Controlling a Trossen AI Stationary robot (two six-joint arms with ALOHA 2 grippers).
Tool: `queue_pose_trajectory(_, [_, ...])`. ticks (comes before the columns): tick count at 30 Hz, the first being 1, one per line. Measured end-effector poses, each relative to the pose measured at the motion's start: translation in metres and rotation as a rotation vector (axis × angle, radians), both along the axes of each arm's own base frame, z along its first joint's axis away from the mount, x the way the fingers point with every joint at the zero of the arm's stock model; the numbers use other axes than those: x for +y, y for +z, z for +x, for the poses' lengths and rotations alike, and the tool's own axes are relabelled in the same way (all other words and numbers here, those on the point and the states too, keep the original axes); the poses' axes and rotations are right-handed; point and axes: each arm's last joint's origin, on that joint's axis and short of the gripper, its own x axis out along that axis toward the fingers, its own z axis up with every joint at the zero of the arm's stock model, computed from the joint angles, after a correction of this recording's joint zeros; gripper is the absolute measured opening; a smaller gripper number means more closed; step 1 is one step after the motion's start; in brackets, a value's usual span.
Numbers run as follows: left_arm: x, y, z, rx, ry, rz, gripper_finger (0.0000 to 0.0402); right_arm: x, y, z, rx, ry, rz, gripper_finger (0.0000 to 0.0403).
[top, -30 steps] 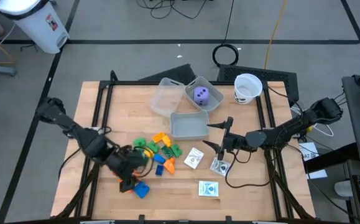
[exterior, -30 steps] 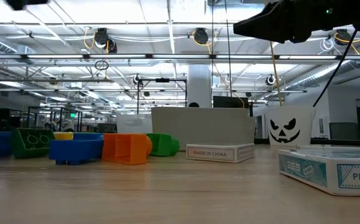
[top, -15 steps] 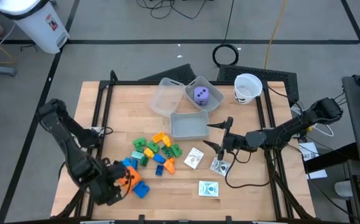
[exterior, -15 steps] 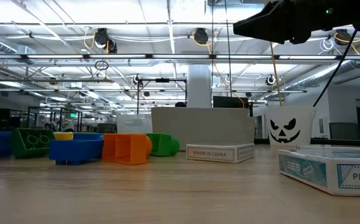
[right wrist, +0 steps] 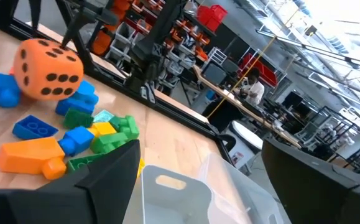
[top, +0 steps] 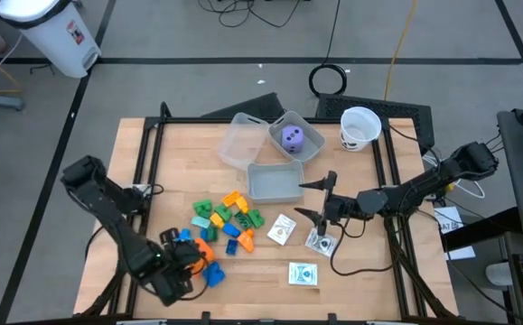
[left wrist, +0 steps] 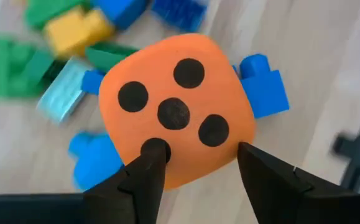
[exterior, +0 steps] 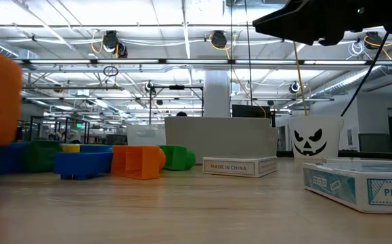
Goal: Pick & Place Toys
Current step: Put the orange die into the top gray bin
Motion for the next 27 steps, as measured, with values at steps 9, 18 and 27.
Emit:
queue_pose_trajectory(9, [0.03,-0.004,0.037,-0.035,0.184,-0.045,0.0243,0.0,0.0,0.0,0.002,-0.001,0.001,0.0325])
queue_pose_trajectory(18, [0.067,-0.003,0.062,0.079,0.166,-0.164,0.0341,0.0,-0.001,0.0,0.009,-0.002,-0.001,0.0325])
queue_pose_trajectory(27, [0.066,-0.004,0.057,0.219,0.214,-0.3,0.0359,0.0,-0.001,0.0,0.008,-0.002,-0.001,0.0325])
